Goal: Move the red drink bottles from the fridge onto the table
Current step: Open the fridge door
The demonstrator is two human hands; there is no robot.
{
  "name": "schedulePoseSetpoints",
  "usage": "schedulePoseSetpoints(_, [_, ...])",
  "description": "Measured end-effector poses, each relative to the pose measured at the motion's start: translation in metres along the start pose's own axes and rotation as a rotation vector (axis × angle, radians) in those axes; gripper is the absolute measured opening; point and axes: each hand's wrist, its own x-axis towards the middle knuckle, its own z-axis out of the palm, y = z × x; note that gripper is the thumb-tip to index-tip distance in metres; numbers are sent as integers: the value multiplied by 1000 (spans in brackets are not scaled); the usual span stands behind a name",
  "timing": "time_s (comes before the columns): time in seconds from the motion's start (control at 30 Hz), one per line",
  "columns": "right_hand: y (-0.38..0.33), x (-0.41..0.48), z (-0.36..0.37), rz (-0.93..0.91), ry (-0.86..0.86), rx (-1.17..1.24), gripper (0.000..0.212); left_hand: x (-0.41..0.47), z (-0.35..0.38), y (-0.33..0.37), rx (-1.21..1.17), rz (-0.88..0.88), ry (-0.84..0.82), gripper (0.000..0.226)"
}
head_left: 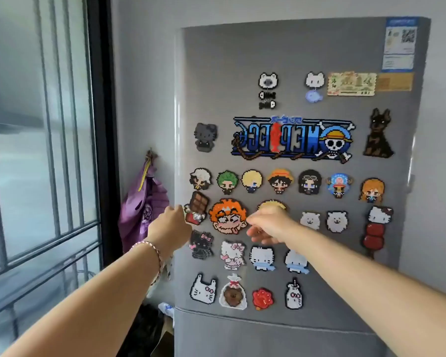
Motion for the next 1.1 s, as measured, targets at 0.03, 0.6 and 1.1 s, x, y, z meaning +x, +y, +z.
schedulePoseSetpoints(0.03, [3, 6, 9, 4, -9, -77, 16, 7, 4, -7, -82, -28, 12, 32])
schedulePoseSetpoints(0.6, [-1, 21, 61, 93, 340, -557, 22, 84, 44, -44, -718, -44, -87, 33])
schedulePoseSetpoints(1.1, [-39, -124, 55, -477, 558, -825, 30, -70, -15, -43, -582, 68, 132, 33])
